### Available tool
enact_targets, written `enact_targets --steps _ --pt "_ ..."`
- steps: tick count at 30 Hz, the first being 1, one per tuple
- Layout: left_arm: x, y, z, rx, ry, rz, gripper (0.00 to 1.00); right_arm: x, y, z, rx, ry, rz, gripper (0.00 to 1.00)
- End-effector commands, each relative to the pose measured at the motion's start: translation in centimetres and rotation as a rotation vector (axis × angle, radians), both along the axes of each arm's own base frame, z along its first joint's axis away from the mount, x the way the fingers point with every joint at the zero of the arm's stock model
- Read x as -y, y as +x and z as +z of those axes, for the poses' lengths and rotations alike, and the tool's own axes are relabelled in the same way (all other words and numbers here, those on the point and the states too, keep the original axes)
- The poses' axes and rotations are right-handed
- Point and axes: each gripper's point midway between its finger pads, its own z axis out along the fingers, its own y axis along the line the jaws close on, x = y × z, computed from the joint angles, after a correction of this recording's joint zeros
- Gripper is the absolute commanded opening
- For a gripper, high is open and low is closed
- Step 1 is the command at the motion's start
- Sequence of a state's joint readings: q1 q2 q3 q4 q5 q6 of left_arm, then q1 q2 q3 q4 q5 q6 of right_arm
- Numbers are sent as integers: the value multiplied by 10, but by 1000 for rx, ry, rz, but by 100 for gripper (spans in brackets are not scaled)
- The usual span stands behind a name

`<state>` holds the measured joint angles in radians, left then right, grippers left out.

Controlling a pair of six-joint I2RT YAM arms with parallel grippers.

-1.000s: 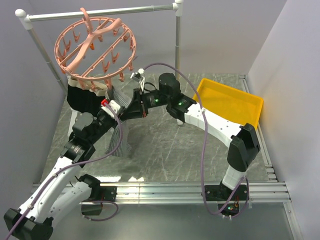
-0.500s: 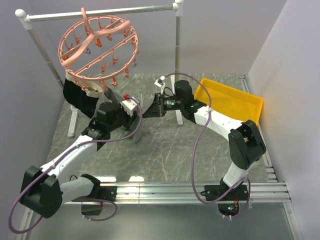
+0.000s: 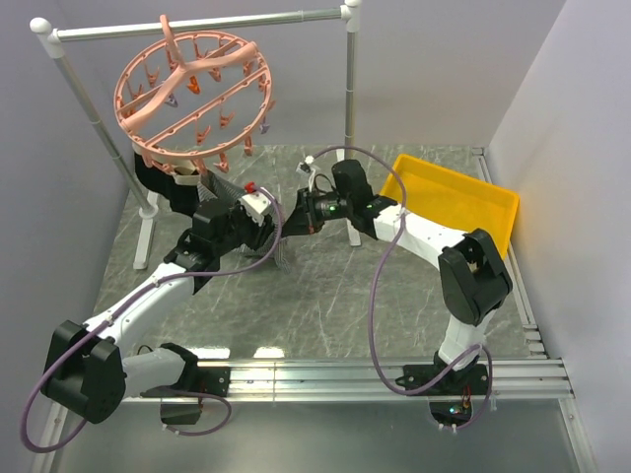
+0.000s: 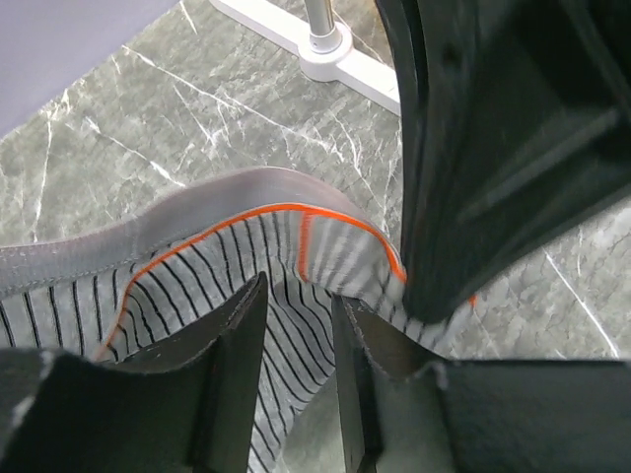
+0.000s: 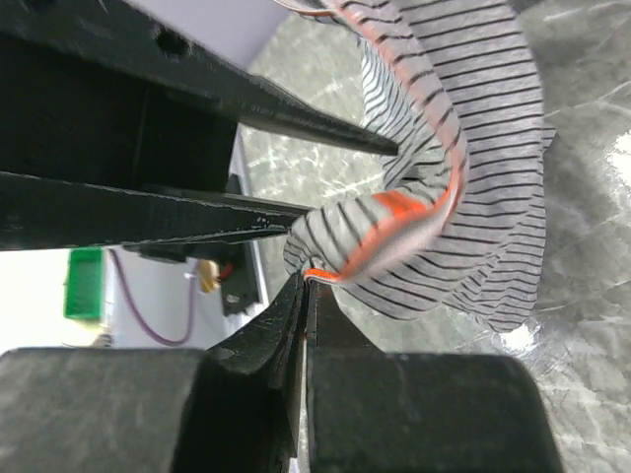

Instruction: Clip the underwear to the hanger

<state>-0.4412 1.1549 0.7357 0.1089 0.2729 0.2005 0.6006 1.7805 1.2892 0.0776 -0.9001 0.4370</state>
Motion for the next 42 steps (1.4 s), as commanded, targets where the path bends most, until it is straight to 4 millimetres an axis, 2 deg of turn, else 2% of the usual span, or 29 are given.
enact_targets --steps 1,3,6,10,13,17,20,23,25,29,30,31,34,36,40,42 --pt "6 3 33 57 -89 13 39 -17 -16 -7 95 -43 59 0" --pt "6 3 35 44 -111 21 39 -20 -18 -18 111 -80 65 0" --pt "4 4 38 40 -117 40 41 -22 -9 -29 125 -115 18 0" --pt "0 4 41 34 -119 60 42 -27 1 -38 114 -143 -28 0" --pt "-7 0 50 32 -151 66 42 -32 1 -42 117 -156 -41 0" --pt "-22 -20 75 16 -280 62 43 -35 6 -50 109 -164 -83 0" --pt "-26 -40 78 -25 -326 42 45 -40 9 -54 92 -152 -93 0" --pt "-30 -55 84 -24 -352 44 48 -43 10 -48 97 -124 -93 0" --pt "-37 -58 73 -62 -335 90 49 -46 8 -43 95 -106 -83 0" --pt "-47 -58 67 -79 -335 146 48 -53 4 -33 102 -86 -69 1" --pt "-49 -57 68 -77 -340 154 48 -54 2 -33 105 -87 -63 9" --pt "-50 -58 70 -76 -354 160 48 -57 -1 -33 111 -89 -53 11" --pt "-54 -58 71 -83 -374 176 49 -60 -7 -42 113 -117 -35 15" --pt "-57 -56 71 -86 -377 189 49 -63 -11 -56 112 -154 -15 15" --pt "-61 -53 72 -102 -403 208 50 -66 -1 -81 95 -197 -32 15" --pt "-62 -53 74 -100 -413 208 50 -67 1 -84 96 -200 -40 18"
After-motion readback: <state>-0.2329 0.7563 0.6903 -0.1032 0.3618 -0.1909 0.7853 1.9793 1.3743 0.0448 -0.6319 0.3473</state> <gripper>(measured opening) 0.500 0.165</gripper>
